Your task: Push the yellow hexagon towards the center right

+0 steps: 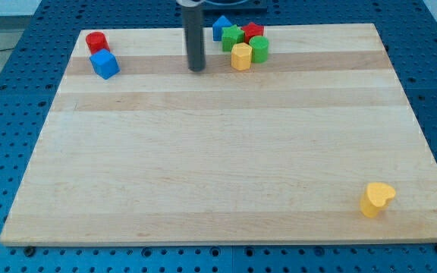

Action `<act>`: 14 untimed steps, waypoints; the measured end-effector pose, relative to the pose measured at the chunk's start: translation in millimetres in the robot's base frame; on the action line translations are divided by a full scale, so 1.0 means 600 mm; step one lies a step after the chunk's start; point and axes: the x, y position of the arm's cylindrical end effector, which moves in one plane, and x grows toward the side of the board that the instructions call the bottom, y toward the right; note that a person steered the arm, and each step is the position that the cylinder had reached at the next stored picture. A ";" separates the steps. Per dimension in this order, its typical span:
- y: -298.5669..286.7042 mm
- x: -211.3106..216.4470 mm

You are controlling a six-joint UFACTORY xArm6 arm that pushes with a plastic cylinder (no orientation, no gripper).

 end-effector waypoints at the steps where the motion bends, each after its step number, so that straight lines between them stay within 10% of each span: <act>1: 0.042 -0.050; 5: 0.245 0.118; 14: 0.440 0.088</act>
